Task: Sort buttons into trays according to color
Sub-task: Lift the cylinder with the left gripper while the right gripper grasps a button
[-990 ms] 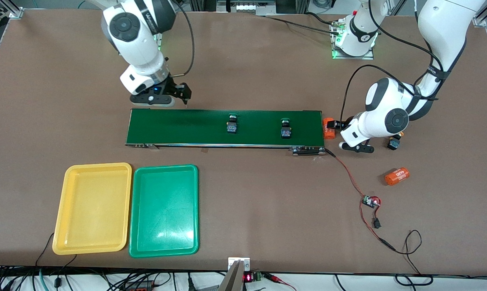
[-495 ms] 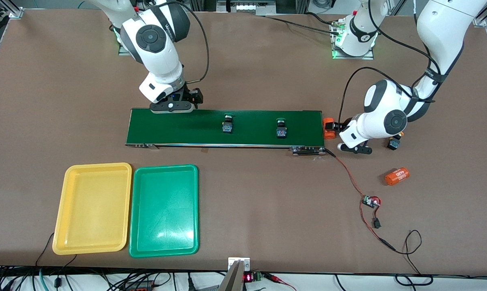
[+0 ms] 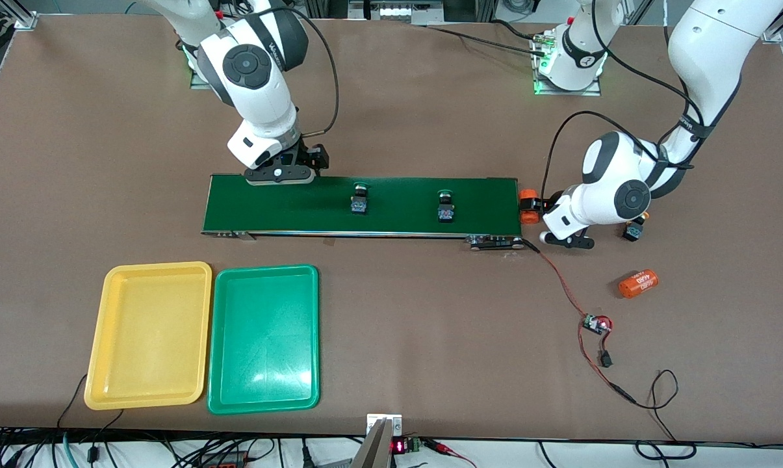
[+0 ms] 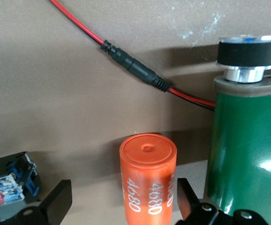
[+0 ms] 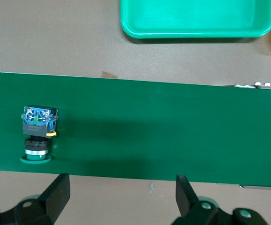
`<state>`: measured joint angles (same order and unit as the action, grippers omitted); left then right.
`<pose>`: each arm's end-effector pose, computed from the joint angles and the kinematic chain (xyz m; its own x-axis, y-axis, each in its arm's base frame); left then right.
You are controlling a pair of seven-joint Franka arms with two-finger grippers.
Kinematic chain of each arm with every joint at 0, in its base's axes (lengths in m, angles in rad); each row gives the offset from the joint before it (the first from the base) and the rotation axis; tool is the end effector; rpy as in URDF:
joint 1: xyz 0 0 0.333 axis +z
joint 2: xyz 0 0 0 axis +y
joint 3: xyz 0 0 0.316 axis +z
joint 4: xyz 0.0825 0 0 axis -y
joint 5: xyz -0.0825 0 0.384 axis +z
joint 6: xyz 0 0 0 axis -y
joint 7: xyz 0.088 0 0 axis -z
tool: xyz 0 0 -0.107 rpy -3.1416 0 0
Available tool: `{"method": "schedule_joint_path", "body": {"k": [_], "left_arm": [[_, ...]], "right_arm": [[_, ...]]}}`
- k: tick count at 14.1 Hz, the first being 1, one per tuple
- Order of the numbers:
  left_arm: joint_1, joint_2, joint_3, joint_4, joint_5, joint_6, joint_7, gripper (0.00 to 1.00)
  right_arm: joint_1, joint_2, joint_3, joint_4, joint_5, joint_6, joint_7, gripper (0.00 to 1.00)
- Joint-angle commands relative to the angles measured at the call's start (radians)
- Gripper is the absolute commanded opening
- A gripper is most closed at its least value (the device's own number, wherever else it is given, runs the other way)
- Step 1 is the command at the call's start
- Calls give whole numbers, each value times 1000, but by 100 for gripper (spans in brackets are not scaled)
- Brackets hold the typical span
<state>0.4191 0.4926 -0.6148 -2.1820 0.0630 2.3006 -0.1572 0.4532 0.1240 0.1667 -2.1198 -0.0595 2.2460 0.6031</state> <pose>0.5150 -0.1131 0.1817 0.9480 -0.0974 -0.3029 -0.0381 -0.9799 0.1958 0.4582 0.3235 0.3557 0.9984 0.0527 0.0179 0.0524 -0.9984 0.0193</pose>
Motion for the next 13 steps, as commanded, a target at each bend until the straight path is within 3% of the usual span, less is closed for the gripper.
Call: {"method": "schedule_joint_path", "body": {"k": [1, 4, 9, 10, 13], "left_arm": [[10, -2, -8, -9, -17, 11, 21, 88], [10, -2, -8, -16, -18, 8, 21, 69], [23, 0, -6, -39, -20, 10, 21, 62], [23, -3, -8, -45, -20, 10, 21, 56], [23, -38, -10, -41, -18, -4, 21, 14]], "right_arm": [[12, 37, -6, 17, -14, 27, 18, 100], [12, 55, -6, 26, -11, 41, 73, 100], [-4, 88, -7, 54, 4, 57, 142, 100], [-4, 92, -7, 54, 6, 57, 144, 100], [1, 121, -7, 54, 4, 57, 146, 100]]}}
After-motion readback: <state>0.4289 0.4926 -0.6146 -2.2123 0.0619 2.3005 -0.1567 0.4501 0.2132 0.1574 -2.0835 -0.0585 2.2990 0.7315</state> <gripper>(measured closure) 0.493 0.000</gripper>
